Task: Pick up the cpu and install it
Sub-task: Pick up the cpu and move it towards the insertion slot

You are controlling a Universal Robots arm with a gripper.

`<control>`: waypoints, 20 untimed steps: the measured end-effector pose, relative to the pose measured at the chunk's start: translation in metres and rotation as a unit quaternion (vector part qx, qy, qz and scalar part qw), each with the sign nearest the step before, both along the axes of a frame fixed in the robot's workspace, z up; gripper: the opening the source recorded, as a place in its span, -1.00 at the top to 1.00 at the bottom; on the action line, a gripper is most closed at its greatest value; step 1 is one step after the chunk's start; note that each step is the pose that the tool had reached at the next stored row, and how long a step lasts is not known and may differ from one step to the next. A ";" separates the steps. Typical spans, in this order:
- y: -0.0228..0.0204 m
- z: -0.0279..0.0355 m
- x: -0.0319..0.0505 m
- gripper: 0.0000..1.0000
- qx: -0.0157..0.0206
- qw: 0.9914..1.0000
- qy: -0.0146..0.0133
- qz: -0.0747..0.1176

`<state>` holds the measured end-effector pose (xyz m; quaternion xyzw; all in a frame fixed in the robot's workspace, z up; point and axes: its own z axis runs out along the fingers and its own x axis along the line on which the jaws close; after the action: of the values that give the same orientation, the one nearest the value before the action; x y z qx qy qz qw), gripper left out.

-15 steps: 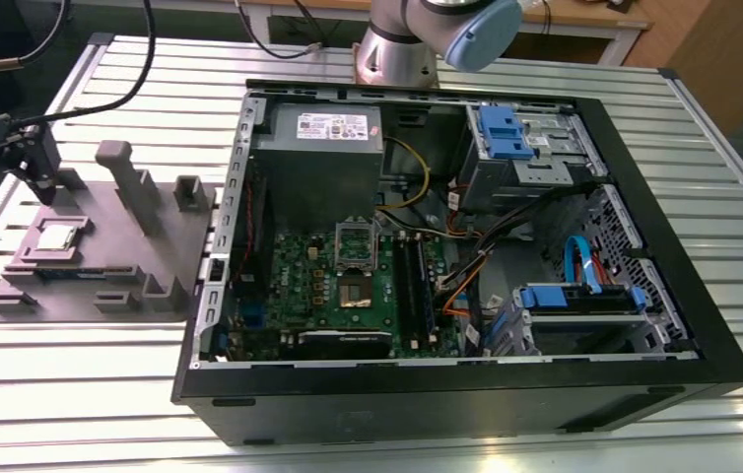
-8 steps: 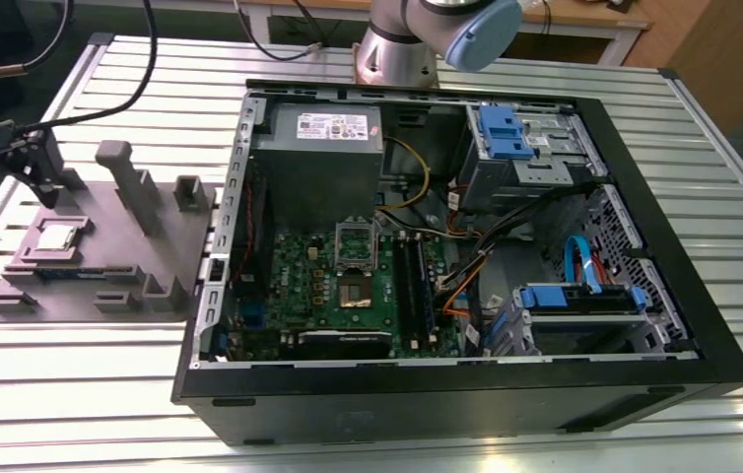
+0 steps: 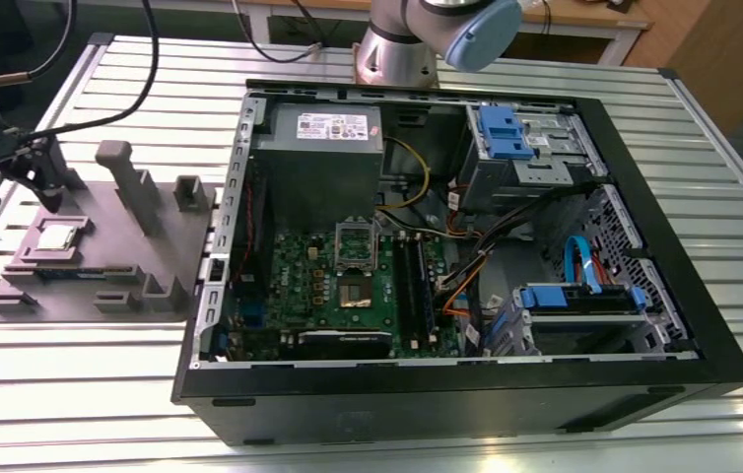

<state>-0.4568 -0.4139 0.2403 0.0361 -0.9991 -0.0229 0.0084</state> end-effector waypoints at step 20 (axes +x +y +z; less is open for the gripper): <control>0.0028 -0.0338 0.0001 -0.33 0.000 1.000 0.000 0.003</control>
<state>-0.4568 -0.4111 0.2065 0.0394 -0.9989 -0.0229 0.0085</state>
